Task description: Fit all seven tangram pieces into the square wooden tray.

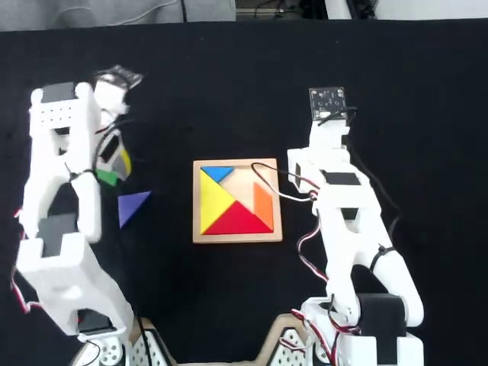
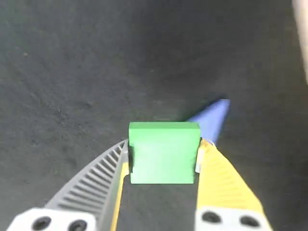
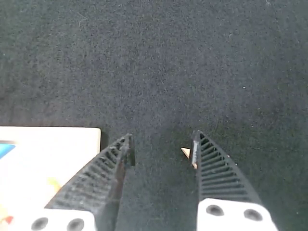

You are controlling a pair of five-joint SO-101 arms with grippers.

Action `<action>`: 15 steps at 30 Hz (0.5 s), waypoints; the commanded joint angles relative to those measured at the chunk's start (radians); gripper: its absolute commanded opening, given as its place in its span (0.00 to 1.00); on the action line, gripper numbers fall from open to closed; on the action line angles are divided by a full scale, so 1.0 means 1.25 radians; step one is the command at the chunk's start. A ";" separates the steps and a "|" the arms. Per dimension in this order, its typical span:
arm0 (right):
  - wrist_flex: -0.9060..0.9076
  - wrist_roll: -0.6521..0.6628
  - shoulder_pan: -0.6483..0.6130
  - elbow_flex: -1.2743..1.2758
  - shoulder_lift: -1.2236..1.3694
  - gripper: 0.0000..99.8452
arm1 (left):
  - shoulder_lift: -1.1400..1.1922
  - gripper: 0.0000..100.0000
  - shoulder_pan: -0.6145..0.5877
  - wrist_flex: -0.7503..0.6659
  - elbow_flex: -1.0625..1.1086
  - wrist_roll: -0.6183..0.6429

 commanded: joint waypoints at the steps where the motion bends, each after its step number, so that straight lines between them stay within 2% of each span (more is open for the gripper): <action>1: -0.001 0.004 0.023 -0.053 -0.001 0.19 | -0.145 0.10 0.082 0.063 -0.044 0.050; 5: -0.001 0.004 0.032 -0.053 -0.001 0.19 | -0.218 0.10 0.149 0.110 -0.042 0.115; 10: -0.025 0.001 0.061 -0.052 -0.001 0.19 | -0.226 0.10 0.209 0.155 -0.041 0.123; 15: -0.025 -0.058 0.106 -0.055 -0.006 0.19 | -0.233 0.10 0.289 0.107 0.028 0.123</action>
